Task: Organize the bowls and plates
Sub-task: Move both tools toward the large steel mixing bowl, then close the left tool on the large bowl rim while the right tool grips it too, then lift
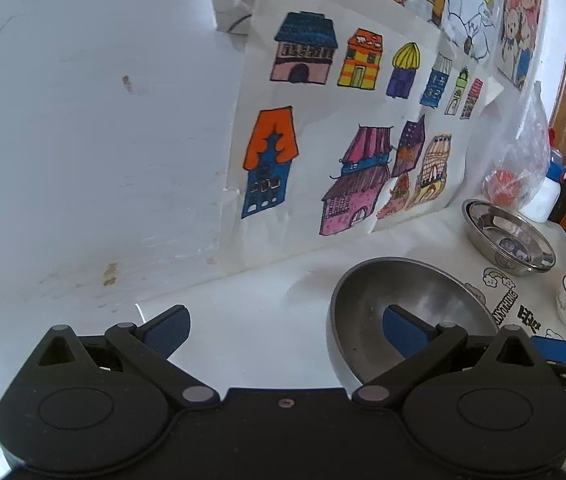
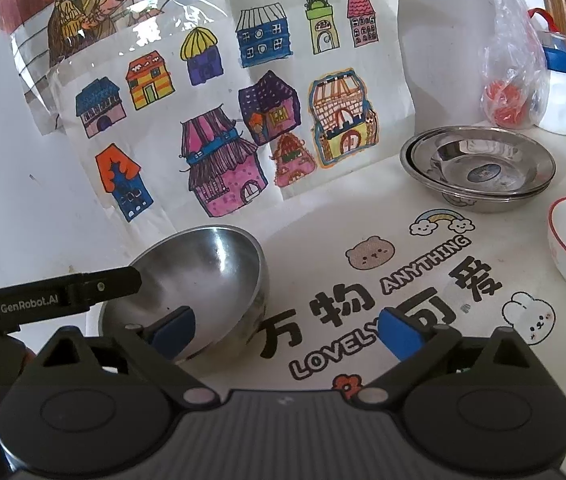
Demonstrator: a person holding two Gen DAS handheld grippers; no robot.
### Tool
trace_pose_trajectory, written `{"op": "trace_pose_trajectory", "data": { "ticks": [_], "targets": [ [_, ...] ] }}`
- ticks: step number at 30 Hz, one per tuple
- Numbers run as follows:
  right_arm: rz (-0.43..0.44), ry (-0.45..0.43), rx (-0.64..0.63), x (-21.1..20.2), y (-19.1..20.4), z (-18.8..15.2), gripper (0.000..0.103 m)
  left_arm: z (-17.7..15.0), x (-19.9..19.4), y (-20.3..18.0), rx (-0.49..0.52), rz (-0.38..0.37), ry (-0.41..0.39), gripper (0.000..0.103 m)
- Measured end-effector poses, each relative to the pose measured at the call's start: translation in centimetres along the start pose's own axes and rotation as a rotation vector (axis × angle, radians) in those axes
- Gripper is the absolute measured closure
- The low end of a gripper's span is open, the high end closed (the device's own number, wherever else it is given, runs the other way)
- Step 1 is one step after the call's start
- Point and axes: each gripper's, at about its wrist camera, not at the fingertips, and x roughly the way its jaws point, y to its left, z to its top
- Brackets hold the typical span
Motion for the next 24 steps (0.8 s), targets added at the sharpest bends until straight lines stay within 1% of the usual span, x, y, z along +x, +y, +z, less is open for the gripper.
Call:
{"op": "trace_pose_trajectory", "data": {
  "ticks": [5,9,15,18,20,22,23,24],
  "targets": [
    [0.003,0.02,0.012,0.8,-0.2,-0.2,0.006,0.0,0.4,-0.3,0.011,-0.003,0.01,0.002],
    [0.01,0.023,0.016,1.0,-0.2,-0.2,0.007,-0.1,0.8,-0.2,0.002,-0.02,0.023,0.008],
    [0.028,0.023,0.017,1.1,0.0,-0.2,0.017,-0.3,1.3,-0.1,-0.014,-0.034,0.041,0.015],
    [0.051,0.024,0.025,1.1,0.0,-0.1,0.024,-0.4,1.5,-0.2,-0.018,-0.043,0.05,0.023],
    [0.067,0.027,0.033,1.2,0.0,-0.1,0.033,-0.5,1.6,-0.2,-0.021,-0.054,0.058,0.028],
    [0.074,0.031,0.035,1.3,0.0,-0.1,0.035,-0.5,1.7,-0.2,-0.026,-0.065,0.069,0.038],
    [0.077,0.032,0.036,1.3,0.0,0.0,0.036,-0.5,1.8,-0.3,-0.028,-0.071,0.075,0.041],
    [0.081,0.034,0.038,1.3,0.0,0.0,0.038,-0.5,1.9,-0.3,-0.031,-0.075,0.082,0.046]
  ]
}}
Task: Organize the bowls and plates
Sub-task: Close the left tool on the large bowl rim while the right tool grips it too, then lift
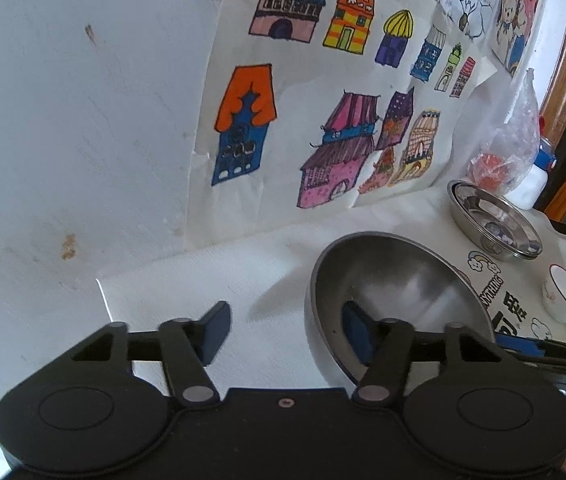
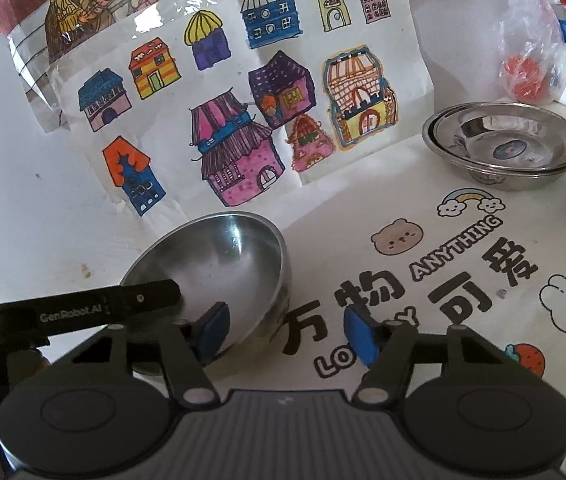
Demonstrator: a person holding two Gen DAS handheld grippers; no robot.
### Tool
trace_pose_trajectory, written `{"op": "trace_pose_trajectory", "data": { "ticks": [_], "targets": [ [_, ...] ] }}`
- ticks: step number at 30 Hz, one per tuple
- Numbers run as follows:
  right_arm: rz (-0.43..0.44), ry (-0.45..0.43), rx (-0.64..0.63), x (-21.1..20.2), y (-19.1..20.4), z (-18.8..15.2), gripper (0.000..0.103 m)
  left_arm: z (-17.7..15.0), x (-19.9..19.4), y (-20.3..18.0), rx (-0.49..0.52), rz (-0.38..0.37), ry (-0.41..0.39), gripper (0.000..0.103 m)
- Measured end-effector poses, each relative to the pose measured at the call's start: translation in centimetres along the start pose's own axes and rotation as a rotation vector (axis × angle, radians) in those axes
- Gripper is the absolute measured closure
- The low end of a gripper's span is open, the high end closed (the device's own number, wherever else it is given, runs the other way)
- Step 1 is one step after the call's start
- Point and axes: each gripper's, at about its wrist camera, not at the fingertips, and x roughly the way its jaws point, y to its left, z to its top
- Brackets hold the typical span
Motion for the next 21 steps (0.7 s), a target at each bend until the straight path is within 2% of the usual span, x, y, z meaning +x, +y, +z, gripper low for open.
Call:
{"op": "trace_pose_trajectory", "data": {
  "ticks": [1,3,8,11,12,16,21],
  "targets": [
    [0.006,0.001,0.004,0.0,0.0,0.0,0.041,0.0,0.1,0.0,-0.004,0.0,0.004,0.051],
    [0.017,0.002,0.009,0.0,0.0,0.1,0.045,0.0,0.1,0.1,-0.012,-0.001,0.008,0.054],
    [0.051,0.012,0.015,-0.4,0.6,0.4,0.072,-0.1,0.1,-0.2,-0.019,-0.016,0.012,0.066],
    [0.044,0.02,0.017,-0.6,0.7,0.6,0.075,-0.1,0.0,-0.8,-0.011,-0.032,0.015,0.08],
    [0.044,0.023,0.024,-0.7,0.6,0.7,0.075,-0.1,-0.1,-0.9,-0.006,-0.038,0.018,0.088],
    [0.036,0.031,0.048,-1.4,-0.2,1.0,0.082,-0.2,-0.5,-1.5,-0.01,-0.039,0.016,0.088],
    [0.036,0.037,0.05,-3.9,-1.2,0.8,0.083,-0.4,-1.0,-2.4,-0.038,-0.059,0.033,0.088]
  ]
}}
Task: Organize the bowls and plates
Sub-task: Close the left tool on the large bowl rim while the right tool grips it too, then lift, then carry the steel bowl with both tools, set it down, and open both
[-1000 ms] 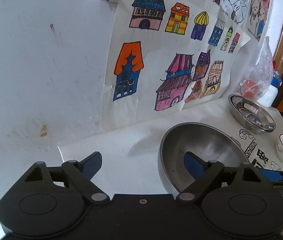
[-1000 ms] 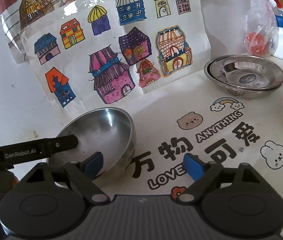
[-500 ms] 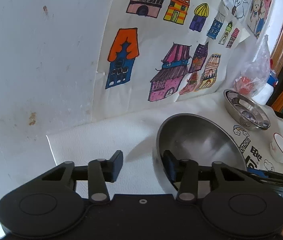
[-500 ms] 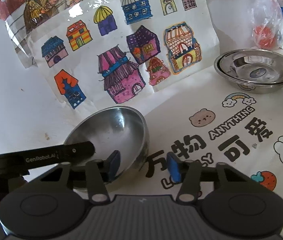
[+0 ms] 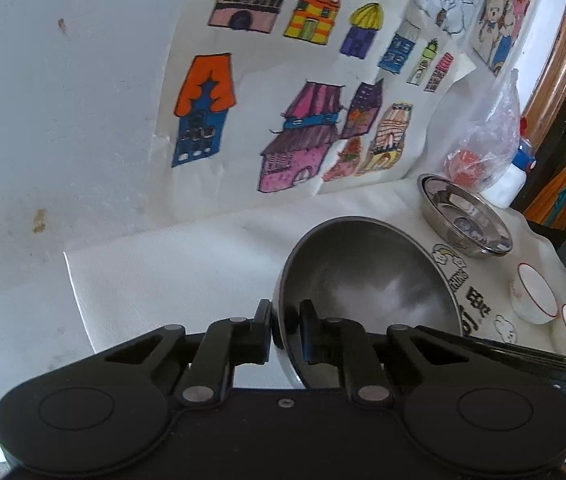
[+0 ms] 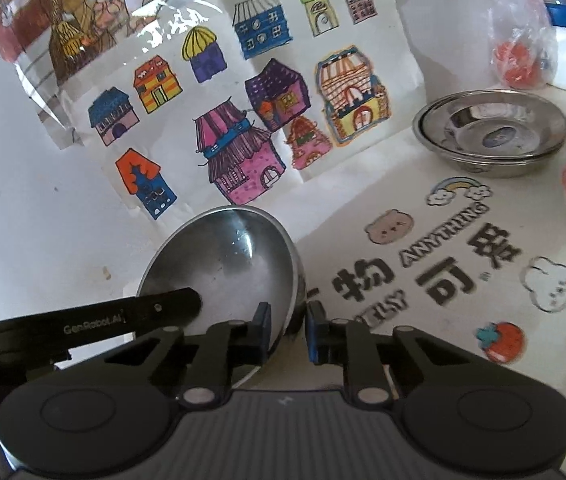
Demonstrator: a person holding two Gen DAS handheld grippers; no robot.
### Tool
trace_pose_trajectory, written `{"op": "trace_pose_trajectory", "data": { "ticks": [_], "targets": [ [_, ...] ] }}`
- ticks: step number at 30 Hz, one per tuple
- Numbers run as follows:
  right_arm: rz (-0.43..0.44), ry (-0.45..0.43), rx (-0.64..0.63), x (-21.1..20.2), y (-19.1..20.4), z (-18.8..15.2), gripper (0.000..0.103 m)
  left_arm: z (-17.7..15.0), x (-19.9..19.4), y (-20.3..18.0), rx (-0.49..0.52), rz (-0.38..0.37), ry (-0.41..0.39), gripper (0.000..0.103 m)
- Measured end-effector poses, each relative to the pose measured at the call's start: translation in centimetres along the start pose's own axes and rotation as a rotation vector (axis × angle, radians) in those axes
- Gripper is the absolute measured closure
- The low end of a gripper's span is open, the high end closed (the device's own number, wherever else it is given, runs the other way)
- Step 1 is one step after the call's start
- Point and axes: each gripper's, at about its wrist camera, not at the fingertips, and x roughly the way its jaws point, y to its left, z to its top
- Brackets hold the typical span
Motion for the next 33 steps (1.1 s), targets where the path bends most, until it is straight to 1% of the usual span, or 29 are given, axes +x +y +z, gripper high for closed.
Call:
{"op": "trace_pose_trajectory", "data": {
  "ticks": [2,7,14,16,20,22,26,31,33],
  "targets": [
    [-0.003,0.013,0.007,-1.2,-0.7,-0.1,0.083,-0.2,-0.3,-0.7,0.002,-0.011,0.009,0.088],
    [0.024,0.055,0.052,-4.6,-3.3,-0.8,0.083,-1.0,-1.2,-3.5,0.013,-0.041,0.062,0.088],
    [-0.018,0.088,0.037,-9.9,-6.0,-2.3,0.083,-3.0,-2.4,-8.2,0.041,-0.112,0.156,0.088],
    [-0.031,0.116,0.03,-11.1,-6.1,-2.6,0.083,-3.9,-2.8,-9.6,0.054,-0.134,0.175,0.088],
    [-0.027,0.213,0.031,-13.1,-6.6,-3.5,0.083,-5.8,-3.6,-11.6,0.091,-0.155,0.211,0.088],
    [-0.033,0.248,0.023,-13.7,-6.6,-3.8,0.082,-6.7,-4.0,-12.5,0.103,-0.154,0.247,0.087],
    [-0.042,0.284,0.006,-14.6,-6.5,-4.3,0.082,-8.2,-4.6,-13.5,0.134,-0.156,0.303,0.086],
    [-0.043,0.3,0.015,-14.7,-7.0,-4.2,0.082,-9.3,-4.1,-13.8,0.133,-0.158,0.359,0.085],
    [-0.044,0.3,0.018,-14.5,-7.2,-4.1,0.082,-9.4,-3.9,-13.9,0.124,-0.159,0.368,0.085]
  ]
}}
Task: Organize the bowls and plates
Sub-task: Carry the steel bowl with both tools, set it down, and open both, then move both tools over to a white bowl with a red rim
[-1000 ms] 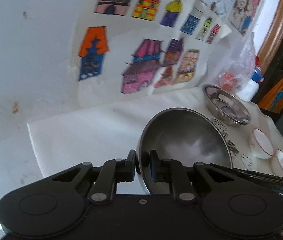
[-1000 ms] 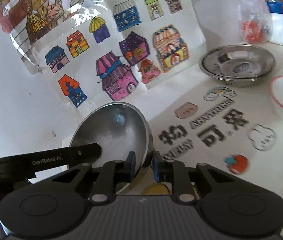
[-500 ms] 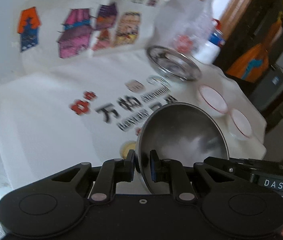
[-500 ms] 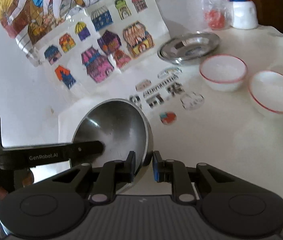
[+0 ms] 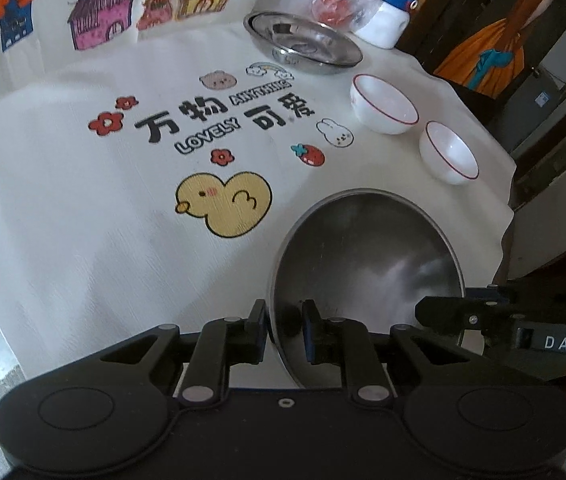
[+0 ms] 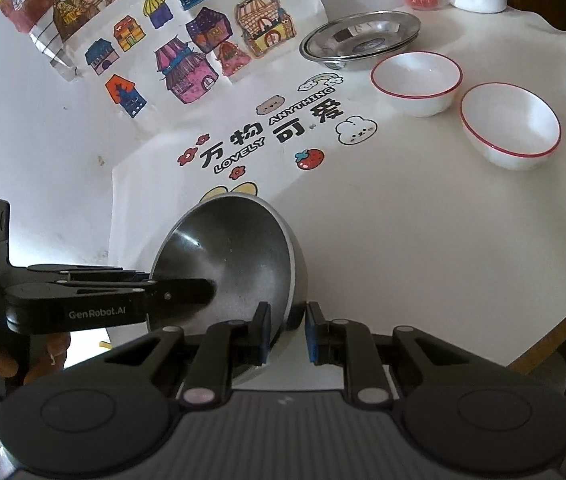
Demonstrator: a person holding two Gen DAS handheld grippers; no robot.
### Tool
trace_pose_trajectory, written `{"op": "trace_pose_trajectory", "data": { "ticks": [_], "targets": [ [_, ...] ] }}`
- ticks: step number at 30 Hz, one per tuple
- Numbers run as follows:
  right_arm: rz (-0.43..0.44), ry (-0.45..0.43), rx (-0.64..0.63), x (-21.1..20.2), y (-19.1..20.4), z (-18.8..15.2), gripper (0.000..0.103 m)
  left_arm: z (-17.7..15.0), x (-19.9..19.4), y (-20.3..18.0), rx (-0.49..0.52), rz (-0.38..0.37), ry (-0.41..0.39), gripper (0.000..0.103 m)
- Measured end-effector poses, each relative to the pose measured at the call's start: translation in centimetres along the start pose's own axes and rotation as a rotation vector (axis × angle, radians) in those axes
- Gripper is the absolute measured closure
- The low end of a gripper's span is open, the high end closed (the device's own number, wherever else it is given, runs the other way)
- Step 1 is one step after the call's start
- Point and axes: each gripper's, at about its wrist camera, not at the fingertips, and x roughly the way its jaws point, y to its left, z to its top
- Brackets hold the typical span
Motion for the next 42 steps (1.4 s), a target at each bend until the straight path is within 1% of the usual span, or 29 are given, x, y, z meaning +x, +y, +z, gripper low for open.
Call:
{"op": "trace_pose_trajectory", "data": {
  "ticks": [6,10,13,14,16,18,20,21,22,23,26,28,29,31,34,35,37,42],
  "targets": [
    [0.004,0.006,-0.001,0.8,-0.3,0.1,0.08,0.3,0.2,-0.1,-0.002,0.003,-0.001,0.085],
    [-0.002,-0.015,-0.032,0.6,0.0,0.1,0.076,0.6,0.3,-0.1,0.003,0.006,-0.005,0.085],
    [-0.034,-0.044,-0.078,0.3,0.5,0.1,0.063,0.7,0.2,-0.2,0.029,0.015,-0.029,0.082],
    [-0.033,-0.049,-0.084,0.1,0.5,0.2,0.059,0.8,0.1,-0.4,0.041,0.021,-0.04,0.08],
    [-0.029,-0.055,-0.084,-0.2,0.3,0.3,0.056,0.9,-0.3,-0.5,0.058,0.022,-0.06,0.071],
    [-0.032,-0.066,-0.087,-0.6,0.1,0.4,0.05,1.0,-0.6,-0.6,0.065,0.025,-0.071,0.067],
    [-0.035,-0.083,-0.092,-1.2,-0.3,0.5,0.039,1.2,-0.9,-0.6,0.077,0.032,-0.084,0.063],
    [-0.035,-0.093,-0.09,-1.4,-0.5,0.6,0.035,1.3,-1.1,-0.6,0.081,0.038,-0.094,0.058],
    [-0.036,-0.106,-0.086,-1.8,-0.7,0.8,0.027,1.4,-1.3,-0.6,0.084,0.041,-0.106,0.053],
    [-0.035,-0.117,-0.083,-2.1,-1.0,0.9,0.02,1.6,-1.6,-0.7,0.086,0.044,-0.117,0.051],
    [-0.034,-0.152,-0.074,-3.2,-1.8,1.6,0.013,2.4,-2.1,-0.8,0.09,0.045,-0.15,0.044],
    [-0.038,-0.178,-0.069,-3.8,-2.4,2.1,0.007,3.1,-2.4,-0.9,0.092,0.045,-0.172,0.035],
    [-0.043,-0.194,-0.068,-4.1,-2.7,2.4,0.005,3.5,-2.4,-1.1,0.094,0.045,-0.185,0.033],
    [-0.056,-0.222,-0.066,-4.7,-3.4,3.0,0.003,4.4,-2.5,-1.5,0.097,0.044,-0.214,0.024],
    [-0.083,-0.267,-0.062,-5.4,-4.6,4.1,0.001,5.9,-2.1,-2.2,0.111,0.038,-0.248,0.016],
    [-0.098,-0.282,-0.064,-5.5,-5.1,4.5,0.001,6.5,-1.9,-2.4,0.112,0.035,-0.254,0.014],
    [-0.129,-0.31,-0.078,-5.7,-5.9,5.3,0.0,7.6,-1.3,-2.9,0.111,0.031,-0.26,0.007],
    [-0.214,-0.374,-0.105,-5.1,-8.1,7.8,0.0,10.5,0.7,-4.4,0.118,0.03,-0.274,0.002]
  ]
}}
